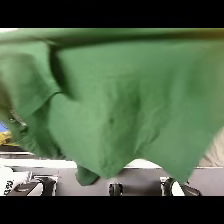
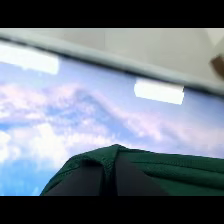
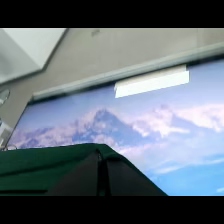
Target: Fold the clothes and pants, and hang the long-sleeved shirts on hangers.
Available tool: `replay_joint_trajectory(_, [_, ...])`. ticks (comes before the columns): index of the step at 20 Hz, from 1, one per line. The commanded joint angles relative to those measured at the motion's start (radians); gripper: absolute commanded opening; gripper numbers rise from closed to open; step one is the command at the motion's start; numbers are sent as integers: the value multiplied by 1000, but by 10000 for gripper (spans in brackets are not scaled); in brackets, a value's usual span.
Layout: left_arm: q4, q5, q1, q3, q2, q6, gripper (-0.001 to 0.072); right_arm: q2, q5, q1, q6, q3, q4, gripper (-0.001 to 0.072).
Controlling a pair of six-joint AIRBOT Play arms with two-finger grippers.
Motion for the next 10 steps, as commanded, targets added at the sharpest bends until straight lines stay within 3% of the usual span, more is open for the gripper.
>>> replay_joint_trajectory(1, [-45,42,-5,-108,-220,81,16,-235,-10,160,-10,-153,-127,25])
replay_joint_trajectory(4, [-45,193,-52,-134,-475,121,16,-463,-229,329,44,-219,-414,25])
replay_joint_trajectory(5, [-44,264,-73,-132,-557,125,15,-548,-330,359,52,-219,-448,25])
replay_joint_trajectory(8, [-44,426,-122,-132,-747,129,16,-737,-543,379,64,-219,-383,25])
replay_joint_trajectory(10, [-45,464,-138,-132,-831,128,16,-820,-598,379,62,-219,-309,26])
